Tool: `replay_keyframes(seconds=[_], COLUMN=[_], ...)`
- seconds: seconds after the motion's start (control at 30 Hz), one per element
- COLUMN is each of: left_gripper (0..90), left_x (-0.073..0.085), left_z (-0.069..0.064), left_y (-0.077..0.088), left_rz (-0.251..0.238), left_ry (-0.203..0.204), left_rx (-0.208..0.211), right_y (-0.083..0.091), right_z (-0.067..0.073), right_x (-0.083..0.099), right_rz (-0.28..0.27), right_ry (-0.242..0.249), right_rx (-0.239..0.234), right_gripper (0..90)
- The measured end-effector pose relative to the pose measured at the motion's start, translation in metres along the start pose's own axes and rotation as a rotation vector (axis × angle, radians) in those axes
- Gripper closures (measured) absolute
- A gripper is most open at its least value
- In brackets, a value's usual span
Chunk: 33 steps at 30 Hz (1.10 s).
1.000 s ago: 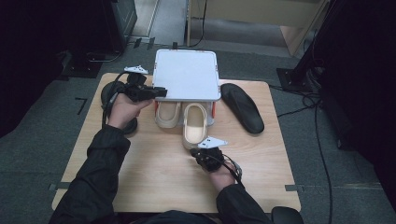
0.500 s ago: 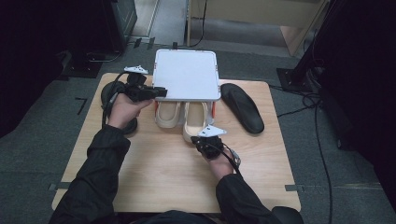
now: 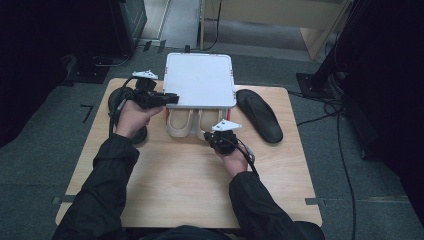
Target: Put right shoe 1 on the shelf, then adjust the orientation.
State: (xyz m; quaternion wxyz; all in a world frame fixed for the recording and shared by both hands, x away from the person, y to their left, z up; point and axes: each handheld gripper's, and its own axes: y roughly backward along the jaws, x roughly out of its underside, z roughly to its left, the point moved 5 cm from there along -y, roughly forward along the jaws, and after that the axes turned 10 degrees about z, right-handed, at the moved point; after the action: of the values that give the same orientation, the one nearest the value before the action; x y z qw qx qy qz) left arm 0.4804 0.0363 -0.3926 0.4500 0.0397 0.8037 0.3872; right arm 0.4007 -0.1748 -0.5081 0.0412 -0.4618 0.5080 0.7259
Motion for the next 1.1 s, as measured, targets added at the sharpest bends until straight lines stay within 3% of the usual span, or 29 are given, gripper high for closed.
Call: replay_keyframes(seconds=[0.13, 0.27, 0.3, 0.4, 0.57, 0.63, 0.97, 1.1], left_gripper=[77.1, 73.0, 64.4, 57.4, 49.8, 49.1, 47.9, 47.2], left_x=[0.0, 0.001, 0.0, -0.001, -0.001, 0.001, 0.018, 0.03], left_z=[0.0, 0.0, -0.002, -0.005, -0.009, -0.009, -0.004, 0.002], left_y=[0.0, 0.002, 0.003, 0.005, 0.016, 0.024, 0.053, 0.066], left_rz=[0.0, 0.0, 0.004, 0.015, 0.014, -0.01, -0.041, -0.06], left_ry=[-0.005, 0.006, 0.017, 0.023, 0.027, 0.028, 0.061, 0.079], left_rx=[0.003, 0.044, 0.055, 0.056, 0.031, 0.015, -0.03, -0.069], right_y=[-0.004, -0.004, -0.002, 0.0, 0.014, 0.019, 0.038, 0.043], right_z=[-0.004, -0.003, 0.0, 0.003, 0.014, 0.015, 0.014, 0.011], right_x=[-0.001, -0.002, 0.0, 0.002, 0.009, 0.012, 0.019, 0.024], right_rz=[-0.011, -0.014, 0.002, 0.014, 0.009, 0.02, -0.007, -0.017], right_ry=[0.003, 0.001, -0.011, -0.029, 0.006, 0.016, 0.039, 0.037], right_rx=[-0.006, -0.021, -0.044, -0.077, -0.108, -0.126, -0.163, -0.182], right_gripper=[84.6, 76.0, 72.6, 69.5, 61.8, 59.3, 55.3, 55.6])
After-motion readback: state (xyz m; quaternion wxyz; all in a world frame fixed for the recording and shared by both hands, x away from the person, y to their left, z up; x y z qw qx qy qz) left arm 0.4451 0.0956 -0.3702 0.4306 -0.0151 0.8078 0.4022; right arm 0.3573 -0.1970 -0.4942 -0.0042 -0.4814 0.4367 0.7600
